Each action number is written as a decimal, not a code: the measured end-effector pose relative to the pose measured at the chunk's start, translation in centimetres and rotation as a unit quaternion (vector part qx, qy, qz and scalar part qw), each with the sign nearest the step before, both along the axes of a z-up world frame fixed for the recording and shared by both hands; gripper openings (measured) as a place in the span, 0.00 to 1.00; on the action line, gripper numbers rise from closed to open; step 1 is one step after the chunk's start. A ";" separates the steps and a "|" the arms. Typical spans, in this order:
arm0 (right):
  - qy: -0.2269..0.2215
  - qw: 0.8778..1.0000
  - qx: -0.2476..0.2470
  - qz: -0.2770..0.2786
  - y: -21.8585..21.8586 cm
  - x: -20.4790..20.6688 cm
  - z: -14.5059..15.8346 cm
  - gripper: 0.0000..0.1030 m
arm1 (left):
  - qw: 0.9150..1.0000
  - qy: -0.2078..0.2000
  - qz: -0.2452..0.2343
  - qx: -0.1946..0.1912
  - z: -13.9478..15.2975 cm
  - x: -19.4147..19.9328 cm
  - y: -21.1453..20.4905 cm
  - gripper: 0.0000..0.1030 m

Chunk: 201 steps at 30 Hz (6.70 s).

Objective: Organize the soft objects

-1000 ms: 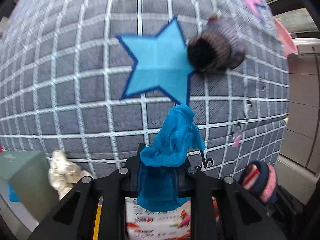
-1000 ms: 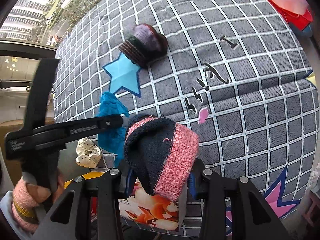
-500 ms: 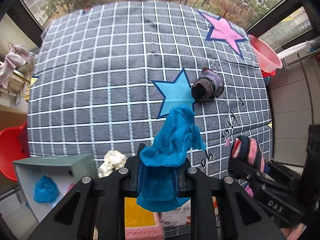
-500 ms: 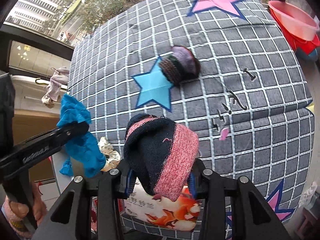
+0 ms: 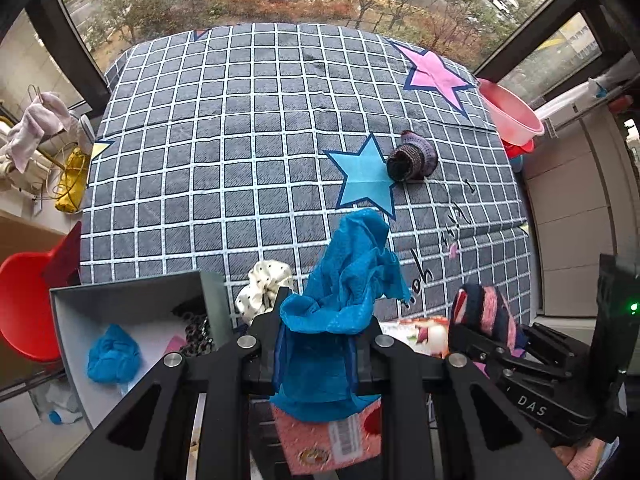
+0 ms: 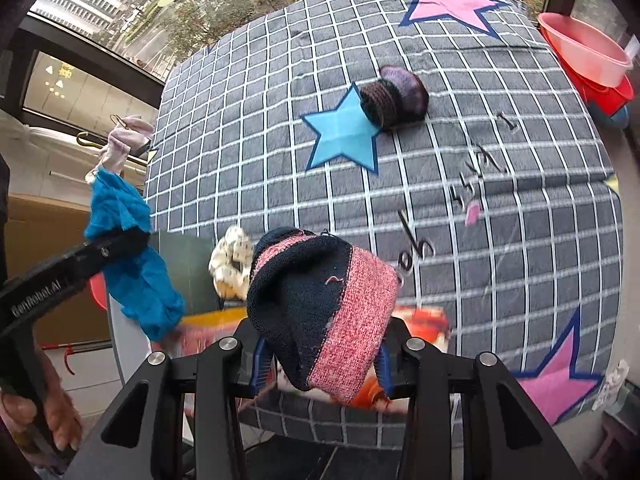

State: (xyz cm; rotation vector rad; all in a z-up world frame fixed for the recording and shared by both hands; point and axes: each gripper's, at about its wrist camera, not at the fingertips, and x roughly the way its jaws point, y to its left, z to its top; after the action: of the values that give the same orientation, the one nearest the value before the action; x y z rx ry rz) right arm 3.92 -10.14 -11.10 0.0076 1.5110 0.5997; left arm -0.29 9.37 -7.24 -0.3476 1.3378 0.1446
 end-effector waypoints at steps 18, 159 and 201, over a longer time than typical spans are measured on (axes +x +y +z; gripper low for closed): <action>0.005 0.999 -0.018 -0.039 -2.3 -8.6 1.2 0.41 | 0.998 -0.019 -0.065 -0.014 1.8 -7.3 -2.3 0.24; 0.011 0.976 -0.029 0.216 21.4 -15.3 1.4 0.41 | 0.992 0.038 0.120 0.024 -5.1 -18.9 12.8 0.25; 0.002 0.995 0.024 0.100 16.9 -6.8 4.5 1.00 | 0.988 -0.038 0.085 -0.124 -3.8 -15.0 11.4 1.00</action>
State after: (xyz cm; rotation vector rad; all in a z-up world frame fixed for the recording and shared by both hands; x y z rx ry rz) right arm -2.86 6.72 -6.59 -0.1062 1.5118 0.7970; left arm -15.28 20.75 -11.02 -0.6715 1.2526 0.1063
